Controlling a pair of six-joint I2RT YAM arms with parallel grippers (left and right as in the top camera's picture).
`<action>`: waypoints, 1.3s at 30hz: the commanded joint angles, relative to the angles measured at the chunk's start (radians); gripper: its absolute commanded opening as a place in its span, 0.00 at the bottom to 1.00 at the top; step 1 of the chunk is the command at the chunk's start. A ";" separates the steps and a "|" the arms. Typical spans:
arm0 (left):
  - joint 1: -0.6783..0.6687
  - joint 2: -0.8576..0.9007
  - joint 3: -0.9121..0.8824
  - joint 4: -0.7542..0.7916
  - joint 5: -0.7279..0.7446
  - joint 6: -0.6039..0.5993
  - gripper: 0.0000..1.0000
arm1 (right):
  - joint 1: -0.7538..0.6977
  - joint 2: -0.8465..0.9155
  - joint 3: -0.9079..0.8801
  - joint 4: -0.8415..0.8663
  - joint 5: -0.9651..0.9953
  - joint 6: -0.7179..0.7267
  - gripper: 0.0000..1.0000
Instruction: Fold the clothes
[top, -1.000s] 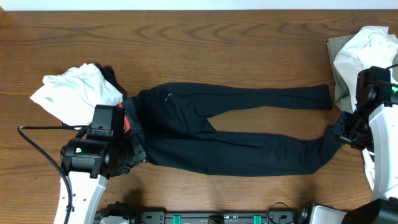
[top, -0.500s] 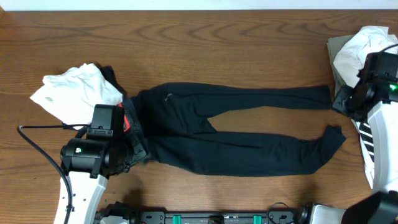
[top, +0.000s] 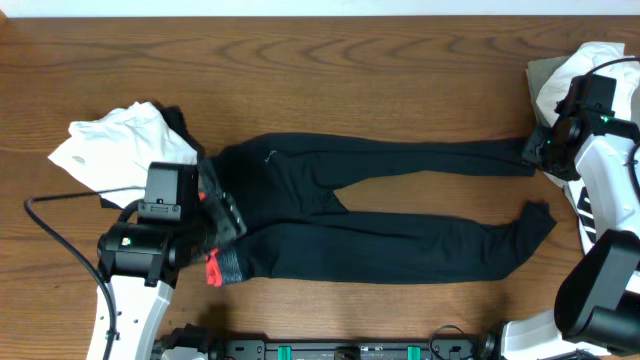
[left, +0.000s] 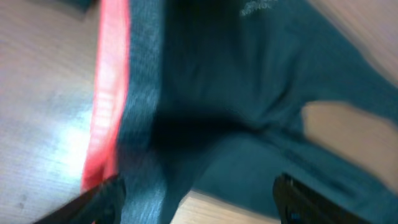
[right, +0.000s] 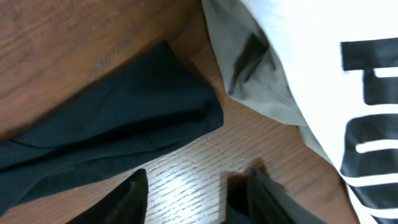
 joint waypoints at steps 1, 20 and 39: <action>0.004 0.023 0.012 0.106 -0.010 0.080 0.77 | -0.009 0.039 -0.001 0.015 -0.008 -0.015 0.53; 0.004 0.597 0.012 0.455 -0.009 0.094 0.77 | -0.009 0.152 -0.001 0.126 -0.113 -0.015 0.49; 0.004 0.892 0.013 0.867 -0.009 0.094 0.72 | -0.005 0.275 -0.001 0.163 -0.109 -0.014 0.53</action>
